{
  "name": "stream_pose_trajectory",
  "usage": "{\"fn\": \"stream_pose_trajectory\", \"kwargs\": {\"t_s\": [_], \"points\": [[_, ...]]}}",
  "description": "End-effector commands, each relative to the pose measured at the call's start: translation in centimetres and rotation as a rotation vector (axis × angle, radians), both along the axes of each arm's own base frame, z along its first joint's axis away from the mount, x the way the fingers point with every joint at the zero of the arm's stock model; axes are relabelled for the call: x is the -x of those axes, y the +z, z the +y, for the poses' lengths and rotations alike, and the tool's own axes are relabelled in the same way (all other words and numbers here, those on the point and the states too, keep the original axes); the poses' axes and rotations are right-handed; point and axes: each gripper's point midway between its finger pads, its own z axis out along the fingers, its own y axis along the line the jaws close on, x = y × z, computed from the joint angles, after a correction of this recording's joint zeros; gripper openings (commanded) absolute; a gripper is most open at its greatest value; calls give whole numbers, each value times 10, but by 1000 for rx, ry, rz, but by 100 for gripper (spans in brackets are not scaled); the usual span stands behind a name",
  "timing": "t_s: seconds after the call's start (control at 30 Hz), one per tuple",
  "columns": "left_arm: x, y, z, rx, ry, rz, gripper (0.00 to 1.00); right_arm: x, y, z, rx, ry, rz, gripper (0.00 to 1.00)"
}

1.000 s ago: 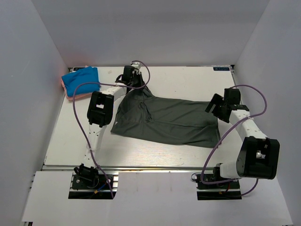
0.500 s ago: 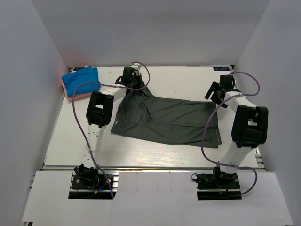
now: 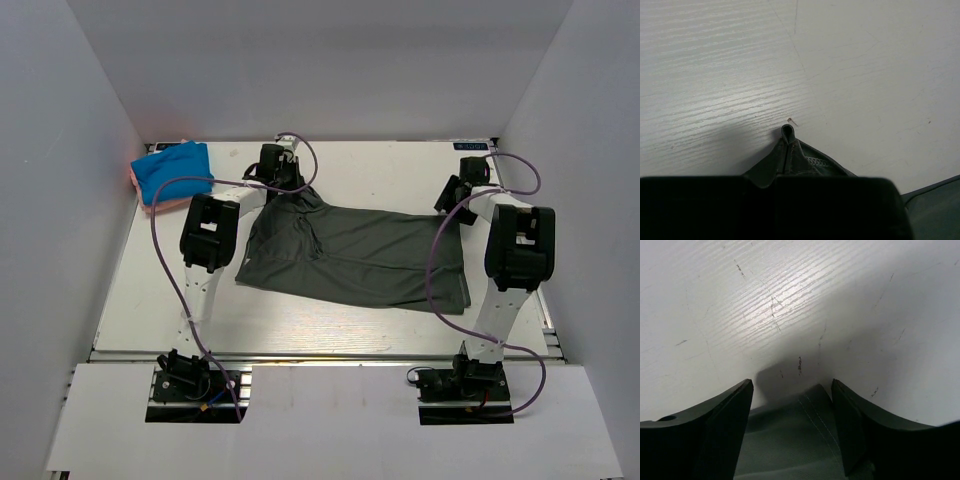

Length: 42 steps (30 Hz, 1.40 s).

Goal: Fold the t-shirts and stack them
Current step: Grap the side of the flattened tshirt furthest away from the robot with both arms, then fold the other side of the tshirt into a rectangle

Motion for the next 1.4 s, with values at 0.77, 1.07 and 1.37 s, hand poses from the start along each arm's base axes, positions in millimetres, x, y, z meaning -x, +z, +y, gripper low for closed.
{"fn": "stream_pose_trajectory", "kwargs": {"t_s": [0.77, 1.07, 1.37], "points": [[126, 127, 35, 27, -34, -136, 0, 32, 58, -1, 42, 29, -130, 0], [223, 89, 59, 82, 13, 3, 0, 54, 66, 3, 31, 37, -123, 0], [277, 93, 72, 154, 16, -32, 0, 84, 64, 3, 27, 17, -116, 0]]}}
